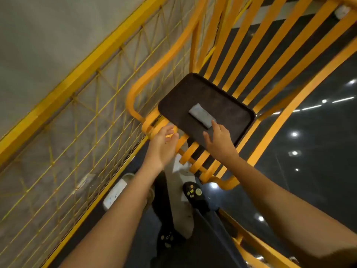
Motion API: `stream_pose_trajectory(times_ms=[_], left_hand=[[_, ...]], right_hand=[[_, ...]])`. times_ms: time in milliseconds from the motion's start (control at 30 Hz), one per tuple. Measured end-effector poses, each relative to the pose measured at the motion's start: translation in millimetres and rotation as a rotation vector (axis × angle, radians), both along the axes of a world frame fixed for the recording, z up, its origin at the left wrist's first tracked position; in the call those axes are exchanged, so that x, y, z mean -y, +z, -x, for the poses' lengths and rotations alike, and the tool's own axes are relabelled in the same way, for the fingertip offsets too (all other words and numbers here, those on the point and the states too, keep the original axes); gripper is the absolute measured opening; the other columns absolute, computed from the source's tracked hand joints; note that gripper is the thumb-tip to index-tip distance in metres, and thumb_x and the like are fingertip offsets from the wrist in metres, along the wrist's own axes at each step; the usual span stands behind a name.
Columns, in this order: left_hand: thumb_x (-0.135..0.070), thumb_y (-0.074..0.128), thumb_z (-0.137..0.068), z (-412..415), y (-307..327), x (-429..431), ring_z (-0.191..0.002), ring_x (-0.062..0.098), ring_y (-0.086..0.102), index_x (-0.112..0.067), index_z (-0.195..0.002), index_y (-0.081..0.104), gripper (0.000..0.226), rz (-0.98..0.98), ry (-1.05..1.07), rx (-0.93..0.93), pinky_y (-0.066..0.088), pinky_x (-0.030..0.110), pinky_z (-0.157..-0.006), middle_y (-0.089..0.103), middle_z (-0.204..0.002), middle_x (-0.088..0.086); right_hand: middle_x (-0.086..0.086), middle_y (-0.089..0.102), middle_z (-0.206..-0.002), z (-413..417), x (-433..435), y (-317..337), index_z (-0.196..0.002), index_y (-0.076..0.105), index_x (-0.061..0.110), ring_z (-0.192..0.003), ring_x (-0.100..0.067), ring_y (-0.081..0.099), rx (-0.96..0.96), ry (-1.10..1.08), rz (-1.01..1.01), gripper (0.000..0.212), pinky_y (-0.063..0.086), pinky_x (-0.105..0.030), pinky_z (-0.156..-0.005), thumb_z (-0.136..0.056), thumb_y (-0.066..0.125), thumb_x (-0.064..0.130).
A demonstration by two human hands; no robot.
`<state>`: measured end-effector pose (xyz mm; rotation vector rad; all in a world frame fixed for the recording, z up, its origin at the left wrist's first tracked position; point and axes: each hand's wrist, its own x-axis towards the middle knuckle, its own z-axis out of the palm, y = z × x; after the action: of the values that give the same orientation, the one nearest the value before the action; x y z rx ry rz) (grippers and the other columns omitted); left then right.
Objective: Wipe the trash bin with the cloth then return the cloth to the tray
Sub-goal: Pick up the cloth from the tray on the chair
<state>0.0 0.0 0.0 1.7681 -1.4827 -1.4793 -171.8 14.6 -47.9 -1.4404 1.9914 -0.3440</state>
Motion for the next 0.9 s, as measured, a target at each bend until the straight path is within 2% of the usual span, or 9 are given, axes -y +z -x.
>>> stream_pose_trajectory(times_ms=[133, 267, 400, 567, 733, 900], left_hand=[[-0.025, 0.047, -0.094, 23, -21, 26, -0.101, 0.002, 0.046, -0.019, -0.132, 0.045, 0.038, -0.034, 0.015, -0.003, 0.034, 0.019, -0.082, 0.049, -0.116, -0.008], [-0.026, 0.046, -0.095, 34, -51, 49, -0.102, 0.005, 0.048, -0.02, -0.129, 0.047, 0.035, -0.08, 0.043, -0.004, 0.036, 0.021, -0.084, 0.051, -0.115, -0.008], [-0.028, 0.047, -0.095, 39, -78, 60, -0.103, 0.004, 0.049, -0.025, -0.125, 0.051, 0.03, -0.165, 0.096, -0.021, 0.035, 0.02, -0.082, 0.052, -0.104, -0.016], [-0.026, 0.045, -0.095, 40, -107, 65, -0.106, 0.007, 0.05, -0.026, -0.123, 0.051, 0.029, -0.213, 0.124, -0.03, 0.036, 0.022, -0.086, 0.054, -0.113, -0.01], [-0.025, 0.046, -0.095, 41, -131, 67, -0.095, -0.002, 0.052, -0.028, -0.119, 0.054, 0.025, -0.227, 0.138, -0.034, 0.036, 0.009, -0.071, 0.055, -0.11, -0.013], [-0.025, 0.047, -0.095, 44, -147, 73, -0.1, 0.002, 0.053, -0.03, -0.114, 0.056, 0.022, -0.242, 0.168, -0.058, 0.037, 0.01, -0.073, 0.057, -0.111, -0.012]], right_hand=[[-0.017, 0.037, -0.142, 13, 28, -29, -0.141, 0.025, 0.002, -0.131, -0.032, 0.032, 0.024, -0.016, -0.057, 0.054, 0.031, -0.039, -0.106, -0.097, 0.043, 0.026], [-0.019, 0.037, -0.141, 27, 54, -67, -0.14, 0.028, 0.001, -0.131, -0.033, 0.032, 0.013, -0.012, -0.134, 0.052, 0.03, -0.038, -0.107, -0.096, 0.045, 0.023], [-0.02, 0.036, -0.142, 32, 76, -104, -0.138, 0.029, 0.0, -0.132, -0.034, 0.031, 0.012, -0.02, -0.199, 0.052, 0.029, -0.037, -0.106, -0.095, 0.047, 0.023], [-0.018, 0.028, -0.147, 33, 95, -145, -0.14, 0.026, 0.002, -0.135, -0.034, 0.025, -0.021, 0.014, -0.245, 0.054, 0.028, -0.041, -0.109, -0.095, 0.047, 0.023], [-0.015, 0.022, -0.15, 38, 105, -181, -0.141, 0.024, 0.005, -0.14, -0.031, 0.016, -0.084, 0.01, -0.229, 0.055, 0.023, -0.041, -0.112, -0.094, 0.048, 0.02], [-0.015, 0.023, -0.15, 45, 114, -201, -0.142, 0.023, 0.006, -0.141, -0.032, 0.014, -0.135, 0.036, -0.194, 0.057, 0.019, -0.042, -0.114, -0.092, 0.05, 0.016]])
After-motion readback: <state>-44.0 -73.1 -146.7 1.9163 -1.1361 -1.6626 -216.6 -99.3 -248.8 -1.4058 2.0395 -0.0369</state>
